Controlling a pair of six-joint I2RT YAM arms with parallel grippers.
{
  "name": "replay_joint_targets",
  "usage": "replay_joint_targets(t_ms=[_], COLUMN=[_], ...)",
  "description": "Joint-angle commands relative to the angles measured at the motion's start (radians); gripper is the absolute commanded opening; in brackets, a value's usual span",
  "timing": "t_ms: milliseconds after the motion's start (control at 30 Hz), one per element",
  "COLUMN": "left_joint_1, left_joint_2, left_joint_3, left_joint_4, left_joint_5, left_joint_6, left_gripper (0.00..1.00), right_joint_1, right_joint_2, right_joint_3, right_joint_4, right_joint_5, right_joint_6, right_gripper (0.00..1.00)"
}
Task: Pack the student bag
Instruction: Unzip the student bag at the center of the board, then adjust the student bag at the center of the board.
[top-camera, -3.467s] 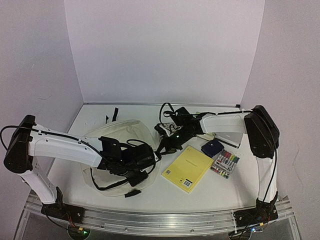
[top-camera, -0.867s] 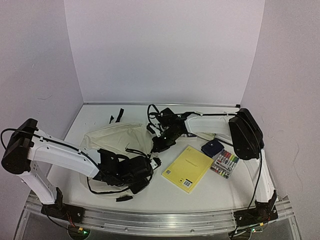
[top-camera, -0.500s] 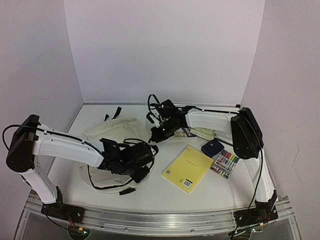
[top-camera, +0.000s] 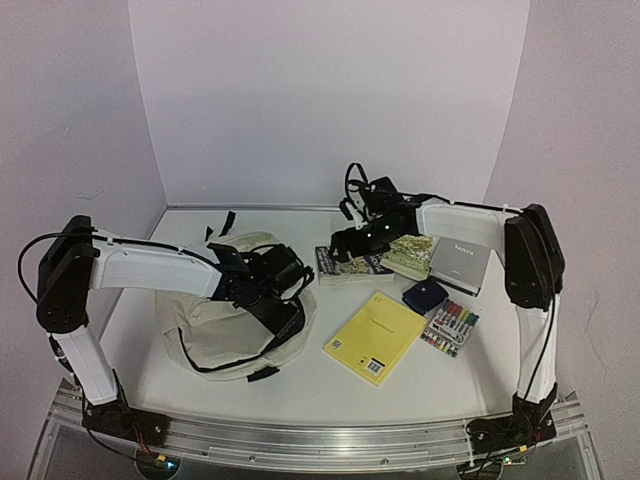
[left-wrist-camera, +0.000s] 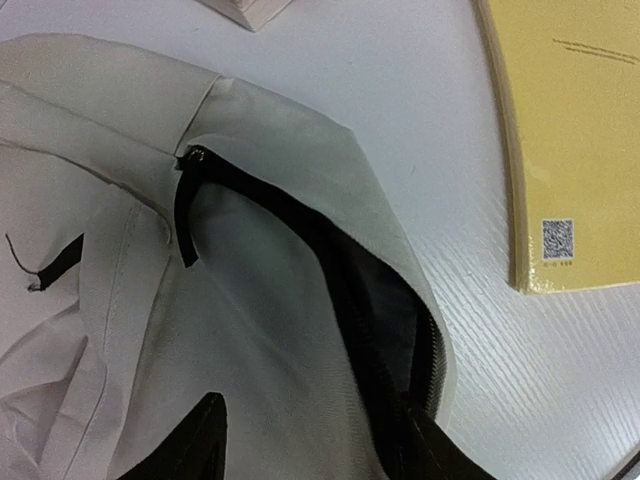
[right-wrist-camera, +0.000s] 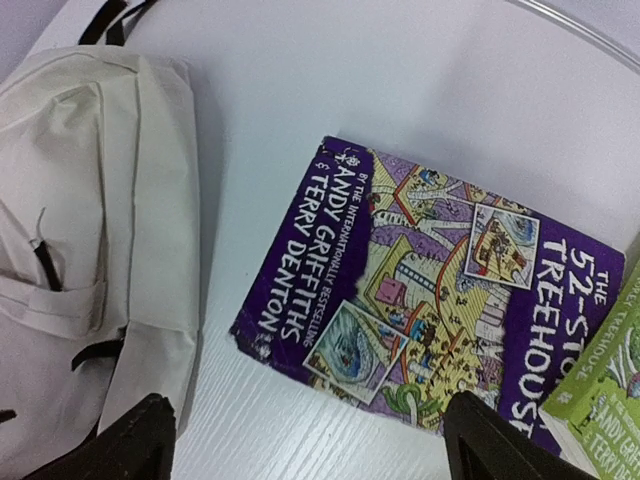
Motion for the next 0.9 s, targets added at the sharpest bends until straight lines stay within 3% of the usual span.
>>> replay_joint_targets(t_ms=[0, 167, 367, 867], left_joint_1=[-0.003, -0.019, -0.022, -0.021], left_joint_2=[-0.017, -0.105, -0.177, -0.103], left_joint_3=[0.081, 0.004, -0.049, -0.054], left_joint_4=[-0.166, -0.263, -0.357, -0.411], left_joint_5=[0.060, 0.096, 0.136, 0.164], left_joint_6=[0.002, -0.004, -0.011, -0.003], left_gripper=[0.65, 0.70, 0.67, 0.68], right_joint_1=[0.011, 0.012, 0.011, 0.011], right_joint_2=[-0.193, -0.275, -0.311, -0.311], right_joint_3=[-0.090, -0.179, -0.237, -0.228], right_joint_4=[-0.018, -0.027, -0.035, -0.049], right_joint_5=[-0.113, -0.160, -0.172, -0.194], right_joint_6=[-0.021, -0.021, -0.030, -0.024], right_gripper=[0.98, 0.98, 0.98, 0.98])
